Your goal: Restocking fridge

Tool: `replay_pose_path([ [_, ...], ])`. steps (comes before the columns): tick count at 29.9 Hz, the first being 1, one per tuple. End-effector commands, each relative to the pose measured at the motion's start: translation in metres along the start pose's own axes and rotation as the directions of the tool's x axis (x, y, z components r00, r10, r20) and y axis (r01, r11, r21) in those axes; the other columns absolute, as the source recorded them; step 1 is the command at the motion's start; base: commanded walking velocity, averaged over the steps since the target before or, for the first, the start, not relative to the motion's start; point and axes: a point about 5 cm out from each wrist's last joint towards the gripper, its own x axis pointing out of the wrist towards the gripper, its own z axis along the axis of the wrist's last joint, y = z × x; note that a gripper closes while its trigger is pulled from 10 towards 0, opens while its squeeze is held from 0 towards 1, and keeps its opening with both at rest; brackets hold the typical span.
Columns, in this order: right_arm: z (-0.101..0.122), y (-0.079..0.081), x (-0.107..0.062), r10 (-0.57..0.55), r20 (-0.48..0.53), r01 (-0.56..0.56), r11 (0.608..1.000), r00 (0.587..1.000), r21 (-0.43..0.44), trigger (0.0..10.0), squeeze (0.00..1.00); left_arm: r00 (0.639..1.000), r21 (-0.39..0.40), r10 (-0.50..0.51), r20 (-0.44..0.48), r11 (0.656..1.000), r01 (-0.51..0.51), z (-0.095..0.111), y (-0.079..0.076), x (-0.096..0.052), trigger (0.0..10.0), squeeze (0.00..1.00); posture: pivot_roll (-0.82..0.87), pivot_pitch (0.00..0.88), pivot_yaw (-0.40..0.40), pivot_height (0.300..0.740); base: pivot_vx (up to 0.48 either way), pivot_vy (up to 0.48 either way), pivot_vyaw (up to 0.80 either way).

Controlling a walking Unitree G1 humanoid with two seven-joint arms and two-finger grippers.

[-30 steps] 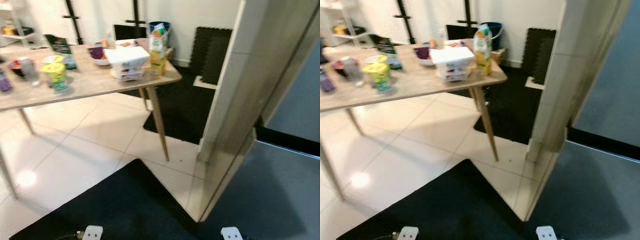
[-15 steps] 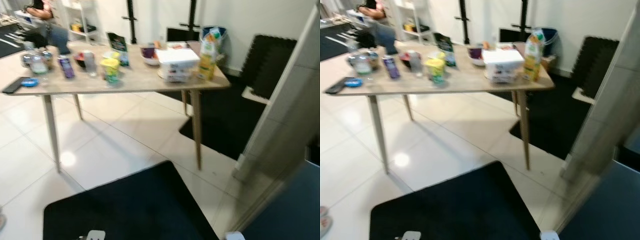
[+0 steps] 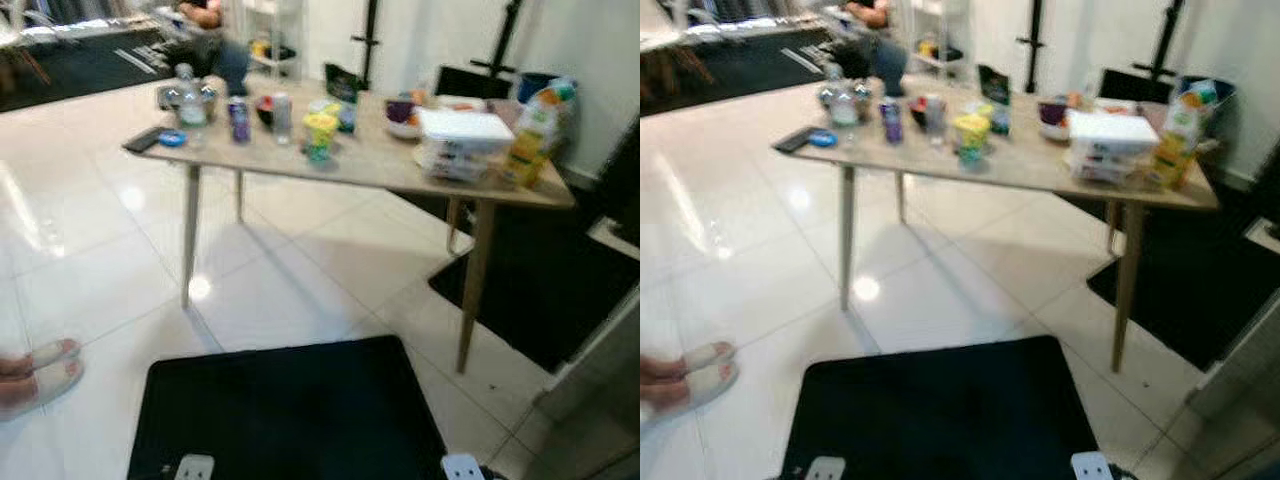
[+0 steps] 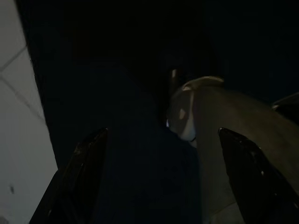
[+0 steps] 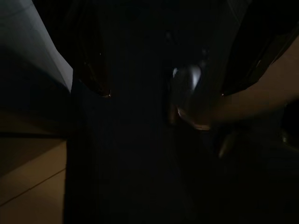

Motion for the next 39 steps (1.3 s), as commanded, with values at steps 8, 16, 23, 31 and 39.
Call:
replay_pose_path([
  [8, -0.0031, 0.001, -0.0003, 0.003, -0.014, -0.003, 1.0, 1.0, -0.004, 10.0, 0.0, 1.0, 0.011, -0.007, -0.025, 1.0, 0.008, -0.0039, -0.0006, -0.0004, 10.0, 0.0, -0.03, 0.062, -0.005, 0.74, 0.0, 0.0, 0.77],
  [16, -0.0017, 0.0013, 0.0005, -0.016, -0.022, 0.015, 0.999, 1.0, -0.033, 10.0, 0.0, 1.0, -0.004, -0.012, -0.009, 1.0, 0.012, 0.0006, -0.0014, 0.0006, 10.0, 0.0, -0.03, 0.057, -0.006, 0.74, 0.0, 0.0, 0.38],
  [23, -0.0008, 0.0031, 0.0011, -0.018, -0.02, 0.017, 0.999, 1.0, -0.036, 10.0, 0.0, 1.0, 0.002, -0.022, -0.018, 1.0, 0.022, 0.0002, -0.0014, 0.0006, 10.0, 0.0, -0.03, 0.052, 0.0, 0.74, 0.0, 0.0, 0.0],
  [31, 0.0001, 0.0047, 0.0017, -0.019, -0.021, 0.018, 0.999, 1.0, -0.043, 10.0, 0.0, 1.0, 0.006, -0.019, -0.016, 1.0, 0.019, 0.0027, -0.0004, 0.0009, 10.0, 0.0, -0.04, 0.04, -0.001, 0.74, 0.09, 0.0, 0.0],
  [39, 0.001, 0.0041, 0.0018, -0.022, -0.021, 0.021, 0.998, 1.0, -0.052, 10.0, 0.0, 1.0, 0.025, -0.024, -0.018, 0.999, 0.025, 0.0046, -0.0009, 0.0014, 10.0, 0.0, -0.03, 0.035, 0.0, 0.74, 0.252, 0.0, 0.0],
])
